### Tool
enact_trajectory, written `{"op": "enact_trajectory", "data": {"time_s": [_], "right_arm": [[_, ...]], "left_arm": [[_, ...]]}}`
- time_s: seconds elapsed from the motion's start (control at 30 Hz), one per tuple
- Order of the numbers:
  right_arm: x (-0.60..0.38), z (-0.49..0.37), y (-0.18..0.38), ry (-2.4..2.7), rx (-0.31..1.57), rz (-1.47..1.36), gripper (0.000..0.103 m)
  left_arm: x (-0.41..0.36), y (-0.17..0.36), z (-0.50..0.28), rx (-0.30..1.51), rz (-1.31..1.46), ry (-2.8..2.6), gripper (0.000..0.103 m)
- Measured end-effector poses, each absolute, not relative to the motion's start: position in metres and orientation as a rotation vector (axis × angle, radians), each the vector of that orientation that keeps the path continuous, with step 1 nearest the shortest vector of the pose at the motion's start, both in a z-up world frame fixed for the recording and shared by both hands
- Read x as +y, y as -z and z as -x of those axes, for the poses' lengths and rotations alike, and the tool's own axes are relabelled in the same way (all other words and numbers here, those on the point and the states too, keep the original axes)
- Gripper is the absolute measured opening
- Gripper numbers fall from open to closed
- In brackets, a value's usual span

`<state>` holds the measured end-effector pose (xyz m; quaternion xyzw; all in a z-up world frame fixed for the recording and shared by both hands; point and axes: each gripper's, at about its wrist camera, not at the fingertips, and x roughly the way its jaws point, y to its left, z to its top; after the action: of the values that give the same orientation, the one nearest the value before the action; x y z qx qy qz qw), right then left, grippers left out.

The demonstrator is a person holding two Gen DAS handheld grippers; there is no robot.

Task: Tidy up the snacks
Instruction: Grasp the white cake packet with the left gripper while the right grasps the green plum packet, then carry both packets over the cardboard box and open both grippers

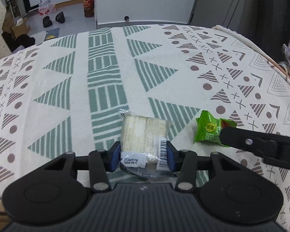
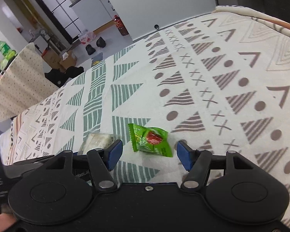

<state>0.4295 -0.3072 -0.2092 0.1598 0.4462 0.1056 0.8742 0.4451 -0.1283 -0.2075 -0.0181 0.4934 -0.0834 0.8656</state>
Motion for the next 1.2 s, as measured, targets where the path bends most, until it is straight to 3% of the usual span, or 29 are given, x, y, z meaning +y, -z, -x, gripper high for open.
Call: {"op": "enact_trajectory", "data": {"time_s": [0.33, 0.37, 0.47, 0.6, 1.2], "right_arm": [[-0.283, -0.441, 0.219, -0.206, 0.956, -0.228, 0.062], [-0.280, -0.442, 0.221, -0.196, 0.964, -0.206, 0.060], [-0.274, -0.442, 0.225, -0.165, 0.973, -0.129, 0.040], [-0.274, -0.433, 0.218, -0.190, 0.969, -0.122, 0.032], [-0.272, -0.366, 0.167, -0.207, 0.907, -0.227, 0.029]], "left_arm": [[-0.110, 0.198, -0.429, 1.041, 0.113, 0.104, 0.046], [-0.108, 0.198, -0.428, 1.042, 0.117, 0.093, 0.046], [-0.100, 0.198, -0.426, 1.052, 0.139, 0.046, 0.046], [-0.092, 0.192, -0.419, 1.048, 0.162, 0.017, 0.046], [-0.075, 0.147, -0.347, 0.988, 0.244, -0.022, 0.046]]}}
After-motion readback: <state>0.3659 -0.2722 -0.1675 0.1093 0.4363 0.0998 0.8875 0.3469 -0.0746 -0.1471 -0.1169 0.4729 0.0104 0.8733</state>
